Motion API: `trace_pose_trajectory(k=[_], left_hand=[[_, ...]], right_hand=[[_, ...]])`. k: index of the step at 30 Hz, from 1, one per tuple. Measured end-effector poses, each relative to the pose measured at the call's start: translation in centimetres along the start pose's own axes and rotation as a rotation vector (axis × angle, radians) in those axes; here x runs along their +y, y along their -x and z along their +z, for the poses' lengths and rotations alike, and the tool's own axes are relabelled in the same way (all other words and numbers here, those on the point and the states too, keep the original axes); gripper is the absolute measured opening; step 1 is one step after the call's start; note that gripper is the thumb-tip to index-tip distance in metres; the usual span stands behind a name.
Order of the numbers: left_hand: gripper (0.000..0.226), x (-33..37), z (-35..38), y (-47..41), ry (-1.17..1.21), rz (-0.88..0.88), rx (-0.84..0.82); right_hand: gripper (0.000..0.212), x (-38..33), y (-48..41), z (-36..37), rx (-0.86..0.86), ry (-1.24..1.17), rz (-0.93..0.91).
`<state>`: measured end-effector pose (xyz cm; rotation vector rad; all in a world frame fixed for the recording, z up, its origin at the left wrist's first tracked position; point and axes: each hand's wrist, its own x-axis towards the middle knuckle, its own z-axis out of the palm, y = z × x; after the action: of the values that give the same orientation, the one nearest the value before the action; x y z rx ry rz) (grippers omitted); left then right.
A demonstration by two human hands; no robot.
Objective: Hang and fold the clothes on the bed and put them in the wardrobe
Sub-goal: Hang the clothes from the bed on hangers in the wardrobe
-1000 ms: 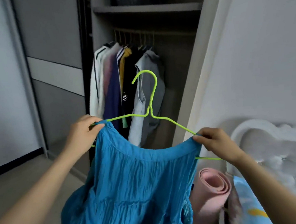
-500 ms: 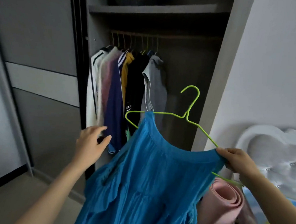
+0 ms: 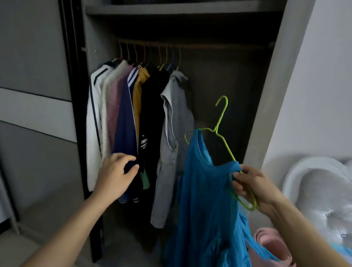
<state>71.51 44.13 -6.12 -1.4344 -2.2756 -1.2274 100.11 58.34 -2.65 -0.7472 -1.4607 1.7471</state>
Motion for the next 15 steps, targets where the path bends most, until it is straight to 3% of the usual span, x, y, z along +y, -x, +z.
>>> trace_pose_trajectory(k=[7,15], left_hand=[[0.029,-1.8,0.6,-8.6,-0.065,0.01,0.07],[0.031,0.8,3.2,-15.8,-0.051,0.088,0.119]], right_hand=[[0.015,-3.3,-10.0,3.1,0.038,0.123,-0.215],[0.012,-8.3,-18.7,5.8,0.219,0.258,-0.448]])
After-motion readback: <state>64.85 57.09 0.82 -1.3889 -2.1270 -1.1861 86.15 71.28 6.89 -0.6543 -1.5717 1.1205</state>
